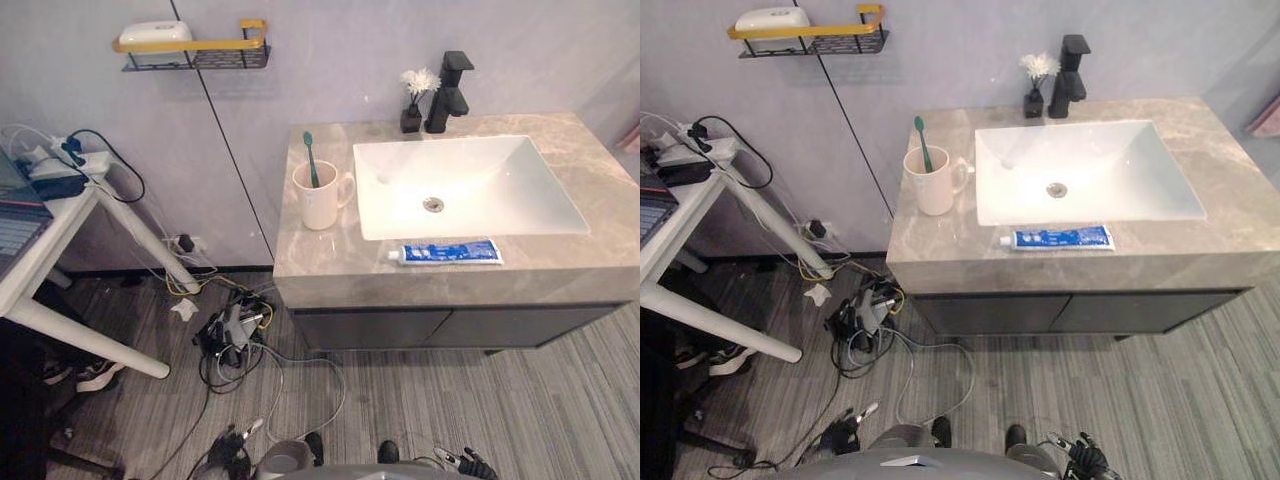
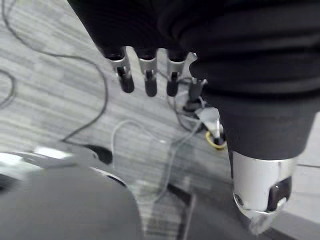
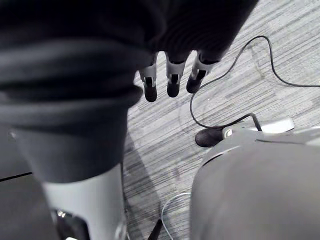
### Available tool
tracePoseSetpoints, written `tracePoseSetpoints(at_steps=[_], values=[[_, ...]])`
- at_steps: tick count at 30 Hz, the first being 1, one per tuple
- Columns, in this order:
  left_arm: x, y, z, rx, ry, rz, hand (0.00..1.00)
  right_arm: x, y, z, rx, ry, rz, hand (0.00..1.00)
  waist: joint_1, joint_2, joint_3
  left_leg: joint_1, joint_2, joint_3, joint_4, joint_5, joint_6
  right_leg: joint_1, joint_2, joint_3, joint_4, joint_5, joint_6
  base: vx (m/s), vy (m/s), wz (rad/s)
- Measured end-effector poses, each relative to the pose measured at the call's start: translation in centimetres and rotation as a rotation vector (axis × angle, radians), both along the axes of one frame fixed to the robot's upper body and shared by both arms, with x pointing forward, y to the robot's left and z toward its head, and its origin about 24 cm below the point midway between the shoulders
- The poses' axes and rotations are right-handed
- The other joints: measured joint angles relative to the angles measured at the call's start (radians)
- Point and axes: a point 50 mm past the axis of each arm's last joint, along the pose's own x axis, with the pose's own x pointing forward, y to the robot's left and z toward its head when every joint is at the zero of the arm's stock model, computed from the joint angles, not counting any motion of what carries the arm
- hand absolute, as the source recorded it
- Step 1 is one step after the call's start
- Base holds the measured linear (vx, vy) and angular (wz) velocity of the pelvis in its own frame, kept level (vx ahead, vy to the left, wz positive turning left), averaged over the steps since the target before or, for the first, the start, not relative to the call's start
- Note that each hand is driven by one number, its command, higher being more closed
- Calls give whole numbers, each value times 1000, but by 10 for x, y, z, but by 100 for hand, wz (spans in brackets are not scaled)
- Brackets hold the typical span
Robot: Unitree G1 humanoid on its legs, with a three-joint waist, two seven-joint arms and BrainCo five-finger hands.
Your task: Organize washtable
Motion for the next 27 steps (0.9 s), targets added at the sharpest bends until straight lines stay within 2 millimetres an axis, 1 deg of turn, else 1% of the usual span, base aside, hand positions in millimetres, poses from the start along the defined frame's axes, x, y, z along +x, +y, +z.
tracePoseSetpoints(at_steps=[1,2,4,5,6,8,9,10,11,12,13,14,15,16,17,18,19,20,21,22,23,24,25,26,27], values=[[-8,1,-2,-3,24,7,0,-1,1,0,3,1,0,0,3,-5,-17,9,-8,8,-1,2,5,-1,-4,4,-2,-5,3,235,40,-2],[-9,1,-2,-3,29,10,0,1,2,0,6,-3,3,0,4,-7,-21,14,-13,10,-5,2,6,-1,-8,4,-4,-8,4,245,46,-4],[-8,2,-2,1,29,-5,0,13,6,1,16,-28,32,0,16,-11,-40,15,-29,9,-19,-2,12,-2,-21,8,-9,-20,13,195,51,-4],[-7,2,-2,2,27,-6,0,15,7,1,17,-34,37,0,19,-12,-42,16,-32,9,-22,-5,16,-4,-24,8,-6,-25,16,170,57,-5],[-4,3,-1,5,20,-15,0,19,7,2,20,-43,43,0,26,-11,-43,20,-35,11,-24,-16,27,-20,-29,12,33,-53,22,134,54,-5],[-3,3,-1,3,17,-13,0,21,9,2,24,-48,55,0,34,-13,-42,43,-34,23,-27,-36,30,-76,-38,30,188,-133,37,121,61,-15],[0,2,0,4,12,-28,0,22,10,2,25,-48,66,0,34,-14,-41,56,-34,30,-26,-44,33,-111,-44,34,283,-167,56,96,70,-24],[3,3,0,14,13,-78,0,21,14,1,36,-48,69,0,26,-23,-31,90,-37,42,-14,-61,34,-211,-60,46,543,-210,109,73,56,-19],[4,3,1,19,12,-98,0,22,16,1,43,-50,68,0,25,-29,-24,105,-39,44,-11,-66,37,-234,-65,52,611,-210,114,44,25,-12],[8,6,2,31,5,-120,0,25,18,1,47,-63,68,0,22,-41,-12,129,-41,42,-13,-73,46,-260,-84,52,699,-209,117,0,0,0],[11,7,3,37,2,-132,0,27,19,1,48,-71,71,0,16,-39,-1,146,-41,39,-18,-79,54,-269,-98,35,750,-207,121,22,-66,13],[14,8,4,48,-2,-158,0,30,19,2,47,-77,75,0,0,-48,4,171,-38,30,-22,-84,58,-282,-138,-26,806,-237,81,-16,-70,21],[15,8,4,49,-4,-164,0,31,19,3,46,-83,73,0,-8,-43,8,189,-24,20,-24,-91,49,-285,-170,-78,797,-262,47,-78,-183,82],[14,13,5,63,-4,-165,0,28,18,2,44,-81,58,0,-28,-62,11,183,12,-59,6,-114,0,-263,-175,-8,495,-103,51,-21,-251,88],[13,14,5,66,3,-160,0,24,17,1,45,-71,41,0,-29,-61,13,182,21,-84,29,-130,-21,-229,-161,14,478,-147,88,22,-318,82],[11,8,3,50,4,-153,0,23,10,2,31,-70,31,0,-27,-41,15,170,46,-94,36,-132,-26,-218,-142,1,455,-148,87,84,-237,16],[11,5,2,40,7,-153,0,23,6,3,21,-72,30,0,-28,-21,19,172,59,-98,35,-133,-27,-211,-127,-1,439,-148,86,33,-190,-2],[8,1,1,30,17,-151,0,23,2,4,11,-70,28,0,-28,-6,15,169,70,-109,30,-126,-40,-206,-115,-9,417,-149,84,15,-137,0],[8,1,0,27,20,-151,0,23,0,4,7,-69,28,0,-31,-3,14,168,76,-117,23,-117,-53,-196,-112,-22,401,-149,84,-19,-134,16],[7,0,0,24,26,-154,0,16,-1,3,5,-47,23,0,-35,3,11,169,90,-141,11,-107,-71,-163,-95,-47,351,-137,77,-24,-88,31],[6,0,-1,23,28,-158,0,12,-2,2,5,-33,22,0,-38,6,7,169,100,-150,9,-106,-72,-142,-86,-65,319,-125,74,-38,-64,54],[5,1,-1,21,30,-154,0,1,-2,0,9,-5,16,0,-37,3,-5,168,120,-170,-12,-98,-85,-107,-66,-89,243,-93,69,-32,-17,42],[4,1,-1,23,31,-153,0,0,-1,0,11,-1,15,0,-31,0,-11,165,125,-171,-25,-94,-91,-103,-59,-94,216,-78,67,-45,-5,28],[4,5,0,31,33,-154,0,0,0,0,15,-1,15,0,-28,-3,-25,148,128,-172,-38,-82,-91,-97,-51,-96,173,-50,66,-46,11,4],[2,6,0,34,40,-154,0,1,2,-1,19,-4,16,0,-29,-15,-24,138,127,-172,-48,-71,-94,-89,-49,-100,125,-15,64,-47,16,1]])
